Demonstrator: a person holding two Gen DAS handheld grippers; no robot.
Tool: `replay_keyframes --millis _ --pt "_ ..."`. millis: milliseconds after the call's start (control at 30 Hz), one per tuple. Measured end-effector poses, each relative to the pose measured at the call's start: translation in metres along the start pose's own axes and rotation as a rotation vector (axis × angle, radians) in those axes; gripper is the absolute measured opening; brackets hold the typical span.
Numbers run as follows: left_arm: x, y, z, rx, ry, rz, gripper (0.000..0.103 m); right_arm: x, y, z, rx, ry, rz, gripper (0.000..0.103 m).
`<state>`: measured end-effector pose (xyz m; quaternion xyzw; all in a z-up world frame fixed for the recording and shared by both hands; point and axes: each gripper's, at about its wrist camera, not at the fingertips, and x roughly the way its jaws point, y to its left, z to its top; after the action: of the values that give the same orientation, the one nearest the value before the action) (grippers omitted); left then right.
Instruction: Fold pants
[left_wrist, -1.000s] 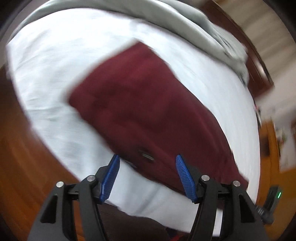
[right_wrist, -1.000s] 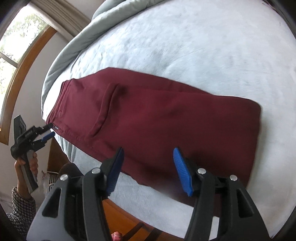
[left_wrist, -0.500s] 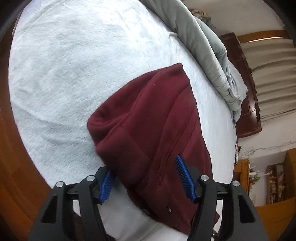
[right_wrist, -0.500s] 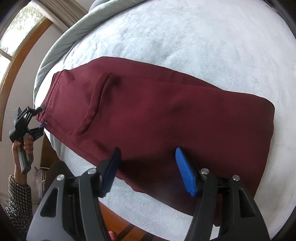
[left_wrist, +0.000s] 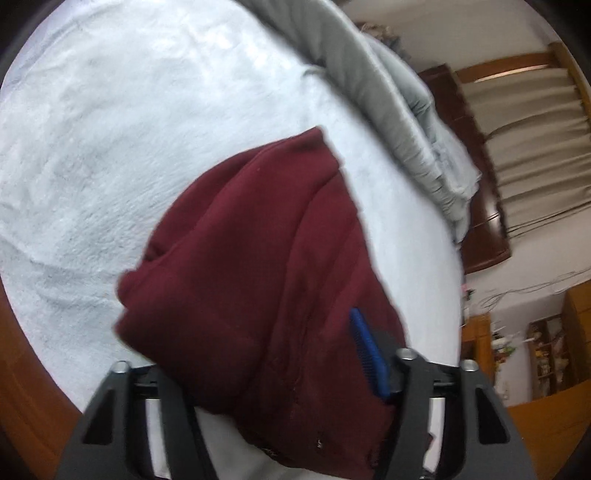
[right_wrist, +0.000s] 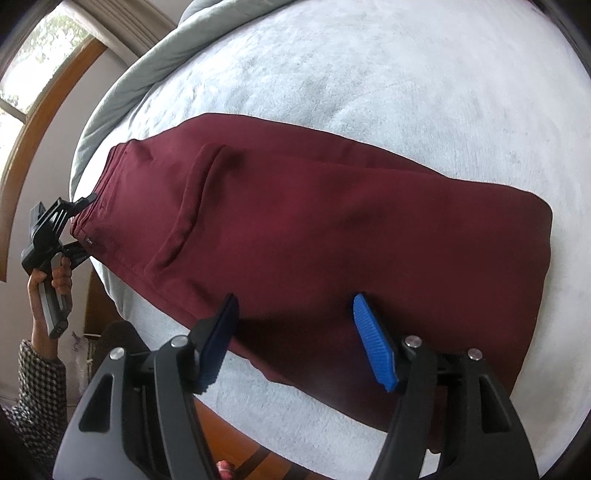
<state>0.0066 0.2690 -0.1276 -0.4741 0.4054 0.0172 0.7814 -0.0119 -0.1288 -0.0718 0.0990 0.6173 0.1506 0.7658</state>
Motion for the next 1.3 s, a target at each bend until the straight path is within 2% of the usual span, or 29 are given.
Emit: replay_keyframes --millis 33,67,200,333,500,633,733,800,867,967,1033,1200,1300 --pt "-0.006 -0.003 -0.001 0.014 -0.014 -0.016 0.037 0.0 -0.002 0.0 0.01 0.0 0.01 0.065" --pt "-0.011 -0.008 -0.001 0.034 -0.03 -0.024 0.032 -0.001 -0.004 0.001 0.022 -0.001 0.023 0.065" --pt "-0.019 -0.03 -0.002 0.089 -0.052 -0.008 0.031 -0.007 -0.008 0.0 0.06 -0.006 0.056 0.065" --pt "-0.029 -0.063 -0.01 0.187 -0.08 -0.054 0.031 -0.02 -0.01 -0.003 0.063 -0.018 0.05 0.065" --pt "-0.035 -0.114 -0.033 0.366 -0.065 -0.124 0.031 -0.044 -0.016 -0.01 0.059 -0.06 0.033 0.065" --pt "-0.027 -0.162 -0.067 0.535 -0.008 -0.181 0.031 -0.06 -0.028 -0.015 0.087 -0.094 0.037 0.065" --pt "-0.018 -0.191 -0.1 0.659 0.067 -0.201 0.031 -0.068 -0.038 -0.017 0.107 -0.11 0.036 0.065" --pt "-0.01 -0.202 -0.115 0.695 0.104 -0.201 0.031 -0.07 -0.044 -0.018 0.122 -0.114 0.045 0.065" --pt "0.002 -0.21 -0.133 0.745 0.148 -0.187 0.03 -0.071 -0.048 -0.02 0.135 -0.118 0.05 0.065" --pt "0.019 -0.213 -0.154 0.769 0.217 -0.172 0.03 -0.069 -0.052 -0.02 0.141 -0.119 0.056 0.065" --pt "0.032 -0.215 -0.169 0.818 0.252 -0.136 0.03 -0.068 -0.053 -0.022 0.142 -0.12 0.065 0.065" --pt "0.046 -0.219 -0.196 0.907 0.289 -0.072 0.03 -0.069 -0.051 -0.023 0.123 -0.126 0.096 0.065" --pt "0.053 -0.221 -0.204 0.911 0.305 -0.055 0.031 -0.065 -0.05 -0.021 0.12 -0.121 0.114 0.065"
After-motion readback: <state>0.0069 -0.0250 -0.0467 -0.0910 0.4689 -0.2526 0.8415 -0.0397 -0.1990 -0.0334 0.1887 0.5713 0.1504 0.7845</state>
